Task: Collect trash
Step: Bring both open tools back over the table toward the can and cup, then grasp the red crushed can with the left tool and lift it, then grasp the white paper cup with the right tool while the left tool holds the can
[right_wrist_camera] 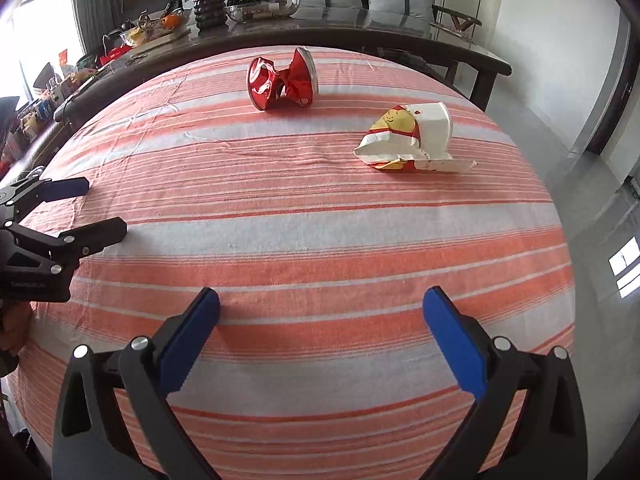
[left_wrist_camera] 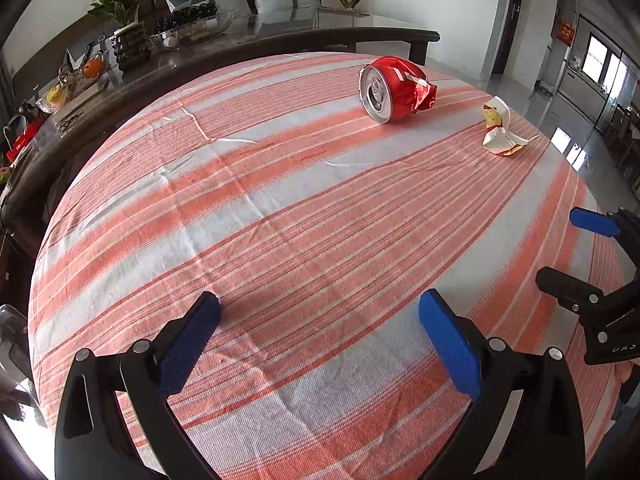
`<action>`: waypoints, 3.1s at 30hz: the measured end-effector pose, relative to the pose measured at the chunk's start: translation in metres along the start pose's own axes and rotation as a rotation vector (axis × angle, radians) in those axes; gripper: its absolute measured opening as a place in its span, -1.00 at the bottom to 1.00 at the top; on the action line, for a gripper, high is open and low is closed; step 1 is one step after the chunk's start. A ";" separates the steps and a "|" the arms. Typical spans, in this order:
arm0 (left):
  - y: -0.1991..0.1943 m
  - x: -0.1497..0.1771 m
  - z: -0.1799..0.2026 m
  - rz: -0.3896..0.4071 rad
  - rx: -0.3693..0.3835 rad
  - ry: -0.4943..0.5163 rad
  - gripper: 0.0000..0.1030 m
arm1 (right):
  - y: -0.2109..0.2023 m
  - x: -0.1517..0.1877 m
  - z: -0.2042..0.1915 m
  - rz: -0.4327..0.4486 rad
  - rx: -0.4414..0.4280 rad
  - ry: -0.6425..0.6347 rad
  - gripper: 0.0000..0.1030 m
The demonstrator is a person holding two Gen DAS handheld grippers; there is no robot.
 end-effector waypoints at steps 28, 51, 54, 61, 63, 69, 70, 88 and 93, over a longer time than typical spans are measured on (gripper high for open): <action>0.002 -0.038 0.024 0.025 0.083 0.001 0.92 | 0.000 0.001 -0.002 0.001 -0.001 0.006 0.91; 0.074 -0.146 0.048 -0.042 0.103 -0.116 0.17 | -0.001 0.000 -0.004 0.005 0.000 0.008 0.91; 0.045 -0.113 0.036 -0.045 0.123 -0.012 0.18 | -0.002 0.002 -0.003 0.006 0.000 0.008 0.91; -0.002 -0.033 0.006 -0.063 0.193 0.062 0.22 | -0.002 0.002 -0.003 0.006 -0.001 0.008 0.91; -0.005 -0.025 0.003 -0.041 0.189 0.055 0.51 | -0.002 0.002 -0.003 0.006 0.000 0.008 0.91; 0.006 -0.017 0.001 -0.005 0.135 0.063 0.82 | -0.003 0.002 -0.001 0.008 -0.011 0.020 0.91; 0.007 -0.016 0.002 0.003 0.130 0.076 0.87 | -0.004 0.001 -0.001 0.011 -0.018 0.026 0.91; 0.011 -0.014 0.004 -0.002 0.100 0.106 0.90 | 0.032 -0.071 0.075 0.106 -0.015 0.667 -0.59; 0.011 -0.014 0.004 -0.002 0.100 0.106 0.90 | 0.008 -0.075 0.067 0.108 -0.026 0.442 -0.91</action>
Point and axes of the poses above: each gripper's, at about its wrist camera, not at the fingertips, and y roughly the way its jaws point, z to its right, x to its underside, the point moved 7 cm from there along y, roughly the way its jaws point, and after that the axes turned 2 degrees about x, right-handed, at the moved point
